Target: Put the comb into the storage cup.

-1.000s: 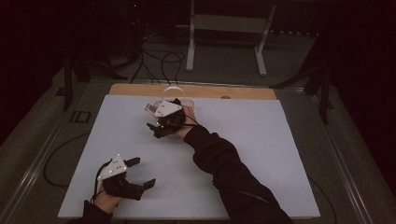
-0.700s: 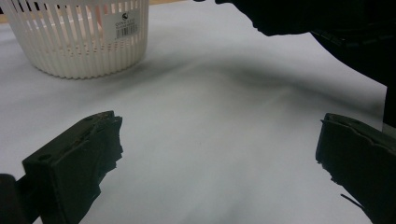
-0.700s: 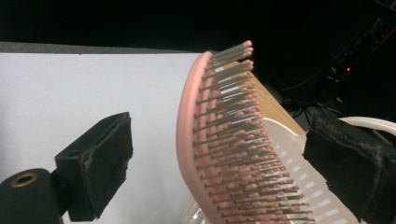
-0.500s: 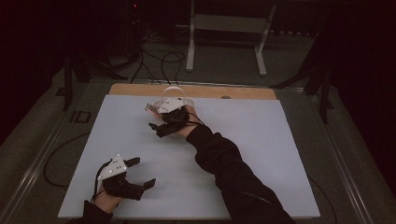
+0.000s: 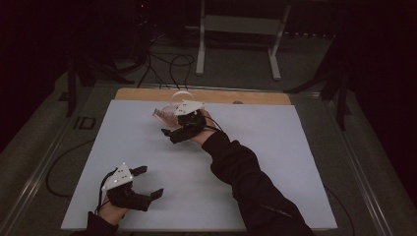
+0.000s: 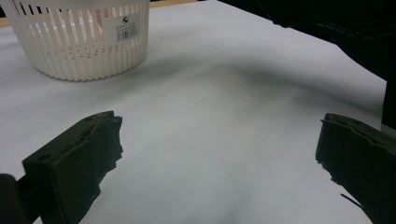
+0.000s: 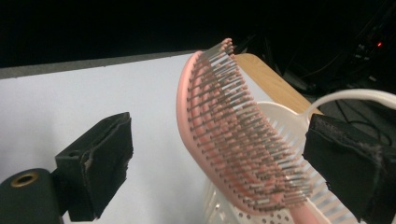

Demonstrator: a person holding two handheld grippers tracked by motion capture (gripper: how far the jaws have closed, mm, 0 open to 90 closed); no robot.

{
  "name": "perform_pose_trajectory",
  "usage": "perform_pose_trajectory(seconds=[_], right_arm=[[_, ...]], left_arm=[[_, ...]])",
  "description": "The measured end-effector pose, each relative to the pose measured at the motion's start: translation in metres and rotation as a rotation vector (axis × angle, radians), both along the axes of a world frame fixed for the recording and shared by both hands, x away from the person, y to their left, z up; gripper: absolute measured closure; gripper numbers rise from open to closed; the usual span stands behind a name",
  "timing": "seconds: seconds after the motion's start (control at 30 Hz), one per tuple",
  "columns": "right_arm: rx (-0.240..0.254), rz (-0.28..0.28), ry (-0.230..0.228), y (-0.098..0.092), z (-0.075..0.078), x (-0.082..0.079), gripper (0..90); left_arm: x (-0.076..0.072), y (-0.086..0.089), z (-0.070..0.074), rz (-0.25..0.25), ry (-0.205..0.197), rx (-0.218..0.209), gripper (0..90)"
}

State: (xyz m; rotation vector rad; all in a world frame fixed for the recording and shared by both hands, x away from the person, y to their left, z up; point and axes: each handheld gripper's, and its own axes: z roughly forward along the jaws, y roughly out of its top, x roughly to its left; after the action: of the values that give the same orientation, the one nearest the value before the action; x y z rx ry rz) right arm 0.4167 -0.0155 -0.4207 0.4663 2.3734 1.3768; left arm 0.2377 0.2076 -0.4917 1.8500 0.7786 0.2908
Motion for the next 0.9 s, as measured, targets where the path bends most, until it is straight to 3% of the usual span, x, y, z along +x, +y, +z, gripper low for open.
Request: perform_pose_trajectory(seconds=[0.27,0.43,0.9], right_arm=[[0.018,-0.004,0.039,-0.013,-0.001,-0.004,8.2],[0.007,-0.004,0.041,-0.019,-0.002,-0.005,8.2],[0.02,-0.027,0.098,-0.053,-0.008,-0.012,8.5]], left_arm=[[0.0,-0.001,0.0,-0.001,-0.002,0.001,0.0],[0.0,-0.001,0.0,-0.005,-0.002,0.003,0.0],[0.0,-0.001,0.0,-0.006,-0.003,0.005,0.0]])
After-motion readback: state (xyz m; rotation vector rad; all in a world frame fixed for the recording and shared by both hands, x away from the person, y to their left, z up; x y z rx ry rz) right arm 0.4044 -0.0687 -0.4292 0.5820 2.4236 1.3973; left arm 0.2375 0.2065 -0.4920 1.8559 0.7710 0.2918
